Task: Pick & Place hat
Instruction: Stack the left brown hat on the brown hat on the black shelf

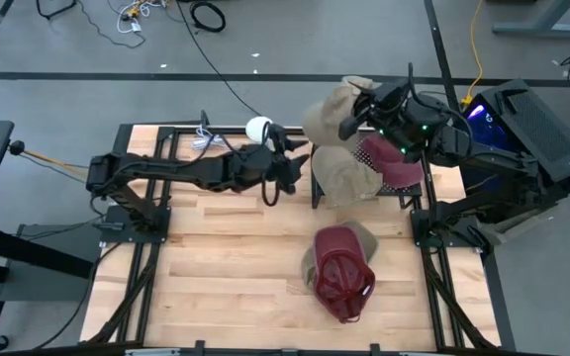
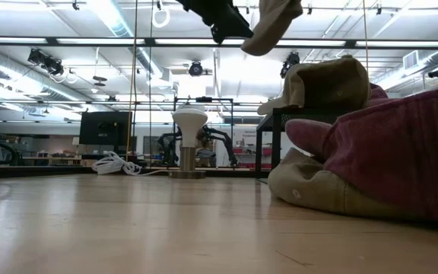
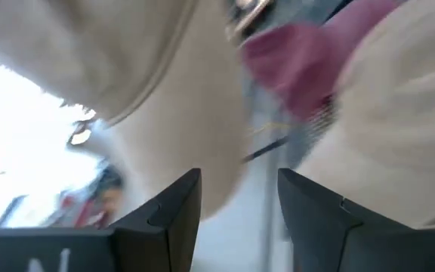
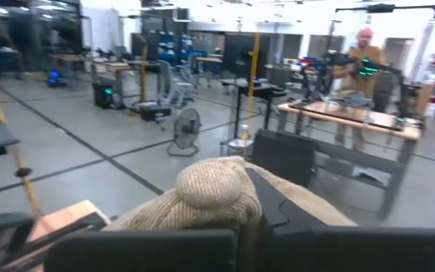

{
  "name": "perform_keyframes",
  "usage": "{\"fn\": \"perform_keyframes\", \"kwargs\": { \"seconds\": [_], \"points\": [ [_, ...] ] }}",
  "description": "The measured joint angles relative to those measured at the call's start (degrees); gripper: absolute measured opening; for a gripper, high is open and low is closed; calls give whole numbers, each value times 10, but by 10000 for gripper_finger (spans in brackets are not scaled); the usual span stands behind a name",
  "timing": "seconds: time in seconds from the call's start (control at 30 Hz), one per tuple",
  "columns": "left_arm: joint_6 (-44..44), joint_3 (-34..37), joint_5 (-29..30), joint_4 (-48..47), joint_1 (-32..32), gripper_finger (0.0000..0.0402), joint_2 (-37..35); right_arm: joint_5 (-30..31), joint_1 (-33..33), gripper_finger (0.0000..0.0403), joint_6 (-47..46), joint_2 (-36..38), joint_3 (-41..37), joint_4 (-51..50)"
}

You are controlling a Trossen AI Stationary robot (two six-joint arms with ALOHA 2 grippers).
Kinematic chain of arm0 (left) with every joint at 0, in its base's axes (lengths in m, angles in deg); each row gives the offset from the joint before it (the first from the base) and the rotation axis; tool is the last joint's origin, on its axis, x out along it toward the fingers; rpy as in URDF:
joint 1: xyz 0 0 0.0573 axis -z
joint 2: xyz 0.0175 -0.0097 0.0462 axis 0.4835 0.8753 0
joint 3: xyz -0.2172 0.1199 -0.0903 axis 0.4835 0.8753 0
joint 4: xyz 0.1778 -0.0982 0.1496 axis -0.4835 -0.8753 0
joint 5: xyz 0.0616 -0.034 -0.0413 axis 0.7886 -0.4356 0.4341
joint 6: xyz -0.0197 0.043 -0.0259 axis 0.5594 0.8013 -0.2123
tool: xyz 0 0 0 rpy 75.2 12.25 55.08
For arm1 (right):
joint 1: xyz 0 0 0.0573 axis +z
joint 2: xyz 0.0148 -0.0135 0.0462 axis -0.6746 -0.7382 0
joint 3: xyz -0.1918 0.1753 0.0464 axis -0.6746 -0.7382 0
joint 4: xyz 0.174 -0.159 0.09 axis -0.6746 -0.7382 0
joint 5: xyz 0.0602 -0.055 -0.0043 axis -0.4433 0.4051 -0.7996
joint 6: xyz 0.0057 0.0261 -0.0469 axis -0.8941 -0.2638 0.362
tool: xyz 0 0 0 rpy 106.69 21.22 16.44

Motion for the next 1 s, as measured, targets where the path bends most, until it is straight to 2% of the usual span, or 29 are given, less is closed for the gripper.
{"fn": "perform_keyframes", "kwargs": {
  "seconds": [0.07,0.13,0.47,0.77,1.0],
  "points": [
    [33,0,48,45,4,181,13,-7,0,1,0,0,0,-1],
    [62,0,67,77,6,181,21,-7,0,1,0,0,0,0],
    [77,0,58,89,7,181,31,-7,0,2,56,0,0,70],
    [108,0,88,170,5,181,31,-7,0,2,53,0,0,74],
    [109,0,76,168,5,181,31,-7,0,2,58,0,0,129]
  ]
}}
